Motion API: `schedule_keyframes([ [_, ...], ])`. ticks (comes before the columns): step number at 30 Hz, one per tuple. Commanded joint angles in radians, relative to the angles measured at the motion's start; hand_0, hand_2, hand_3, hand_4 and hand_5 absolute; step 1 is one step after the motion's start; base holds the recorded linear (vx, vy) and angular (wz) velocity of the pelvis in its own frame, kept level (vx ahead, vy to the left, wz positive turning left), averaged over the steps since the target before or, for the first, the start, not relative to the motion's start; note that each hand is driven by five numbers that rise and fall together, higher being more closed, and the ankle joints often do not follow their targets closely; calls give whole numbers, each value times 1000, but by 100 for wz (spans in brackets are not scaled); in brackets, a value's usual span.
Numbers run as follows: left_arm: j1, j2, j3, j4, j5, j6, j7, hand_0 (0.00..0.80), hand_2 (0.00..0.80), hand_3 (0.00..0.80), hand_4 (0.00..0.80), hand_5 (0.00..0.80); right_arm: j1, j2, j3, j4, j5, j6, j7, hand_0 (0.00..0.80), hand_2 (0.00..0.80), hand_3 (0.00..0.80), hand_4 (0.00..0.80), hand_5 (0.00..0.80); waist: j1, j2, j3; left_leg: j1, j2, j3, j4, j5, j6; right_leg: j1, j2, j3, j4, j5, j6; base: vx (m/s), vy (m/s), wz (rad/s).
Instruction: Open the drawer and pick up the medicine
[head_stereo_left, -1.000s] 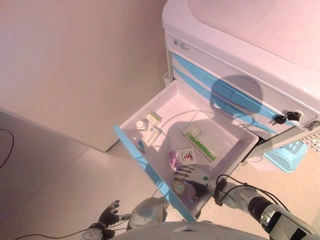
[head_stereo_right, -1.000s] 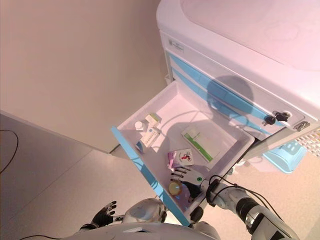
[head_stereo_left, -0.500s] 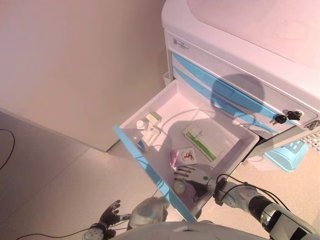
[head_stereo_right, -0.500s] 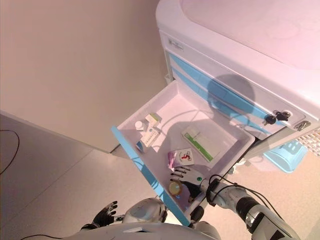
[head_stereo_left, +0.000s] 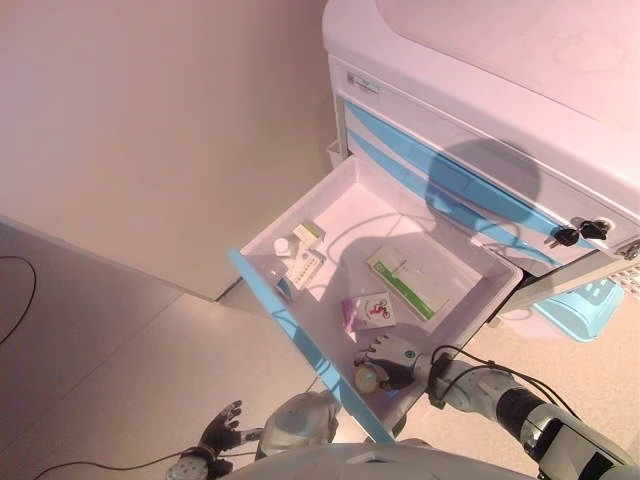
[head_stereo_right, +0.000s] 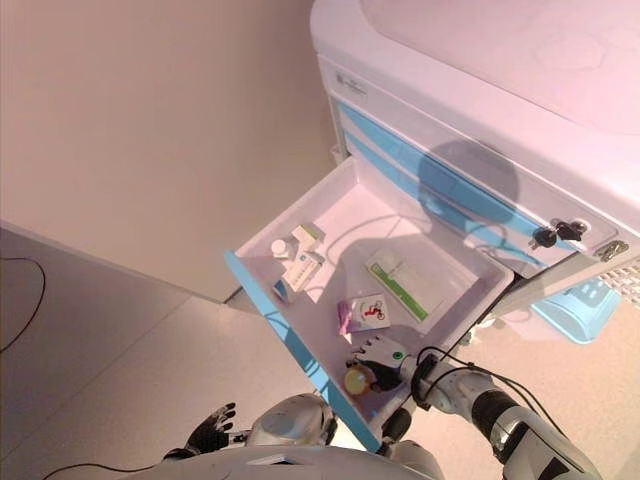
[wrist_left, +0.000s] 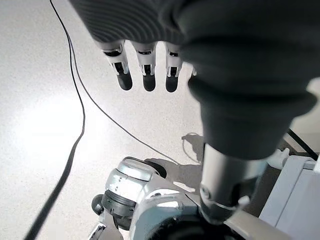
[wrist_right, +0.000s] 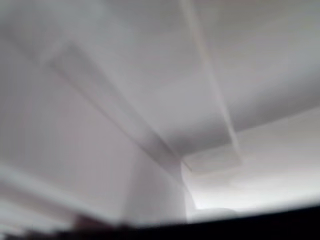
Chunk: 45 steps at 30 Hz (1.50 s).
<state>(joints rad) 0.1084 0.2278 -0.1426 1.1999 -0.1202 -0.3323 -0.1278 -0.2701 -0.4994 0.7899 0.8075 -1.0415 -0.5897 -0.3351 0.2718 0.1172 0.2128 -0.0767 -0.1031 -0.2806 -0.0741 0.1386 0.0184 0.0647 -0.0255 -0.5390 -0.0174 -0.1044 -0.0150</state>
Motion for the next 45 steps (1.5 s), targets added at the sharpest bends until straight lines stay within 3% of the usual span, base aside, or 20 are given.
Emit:
schedule_keyframes([
  [1,-17,0,-61,25,-29,-32,-11,0,0,0,0,0,-93,154,29,-118,126,6,7,712,712,712,712,712,62,-28,-1,-7,-72,14,3,-74,9,-59,-154,43,133,22,93,0,0,0],
  [10,-19,-1,-62,24,-26,-30,-9,0,0,0,0,0,-97,145,36,-133,147,34,19,715,715,715,715,715,59,-40,8,-4,-63,31,4,-80,10,-62,-152,52,129,30,100,0,0,0],
  [14,-10,-17,-61,3,3,-23,10,0,0,0,0,0,-104,149,40,-134,173,54,33,800,800,800,800,800,70,-42,4,-2,-61,32,3,-79,7,-58,-151,56,124,33,101,14,-16,-2],
  [16,-16,-17,-62,1,1,-15,12,0,0,0,0,0,-108,149,42,-130,178,50,38,797,797,797,797,797,70,-45,0,-4,-60,33,3,-78,7,-59,-152,58,123,34,102,0,0,0],
  [19,-36,-15,-57,7,-6,-1,7,0,0,0,0,0,-114,144,43,-128,180,35,40,615,615,615,615,615,63,-46,0,-5,-59,37,3,-80,7,-66,-153,65,124,34,103,0,0,0],
  [22,-53,-10,-52,15,-14,13,-1,0,0,0,0,0,-120,144,47,-124,179,29,37,681,681,681,681,681,54,-45,2,-4,-58,42,3,-81,6,-68,-153,73,123,35,104,0,0,0],
  [23,-56,-10,-50,16,-14,16,-1,0,0,0,0,0,-121,145,47,-124,178,28,37,797,797,797,797,797,53,-45,3,-3,-58,43,3,-81,6,-67,-153,74,123,35,105,0,0,0],
  [26,-66,-8,-44,26,-17,23,-4,0,0,0,0,0,-120,145,51,-124,171,24,35,800,800,800,800,800,47,-46,1,0,-56,49,2,-83,5,-66,-153,79,122,36,107,0,0,0],
  [27,-68,-7,-42,28,-19,25,-6,0,0,0,0,0,-119,144,52,-125,170,26,40,634,634,634,634,634,46,-47,1,1,-55,50,2,-84,4,-65,-153,80,121,36,107,0,0,0],
  [28,-69,-7,-38,29,-17,26,-8,0,0,0,0,0,-118,145,51,-123,164,24,41,282,282,282,282,282,45,-47,0,2,-55,50,2,-84,4,-64,-152,80,121,36,107,0,0,0],
  [29,-71,-6,-37,30,-17,27,-9,0,0,0,0,0,-118,145,52,-121,159,24,42,104,104,104,104,104,45,-47,-1,3,-54,51,2,-85,4,-63,-152,80,121,35,108,0,0,0],
  [30,-74,-5,-37,29,-17,32,-10,0,0,0,0,0,-115,147,55,-119,156,28,44,0,0,0,0,0,45,-47,-2,5,-54,51,2,-85,4,-61,-152,80,120,35,107,19,-4,-3],
  [45,-87,0,-31,37,-10,47,-17,0,0,0,0,0,-117,145,75,-139,181,-4,90,0,0,0,0,0,47,-49,-8,8,-56,48,1,-85,4,-58,-154,77,120,36,110,0,0,0],
])
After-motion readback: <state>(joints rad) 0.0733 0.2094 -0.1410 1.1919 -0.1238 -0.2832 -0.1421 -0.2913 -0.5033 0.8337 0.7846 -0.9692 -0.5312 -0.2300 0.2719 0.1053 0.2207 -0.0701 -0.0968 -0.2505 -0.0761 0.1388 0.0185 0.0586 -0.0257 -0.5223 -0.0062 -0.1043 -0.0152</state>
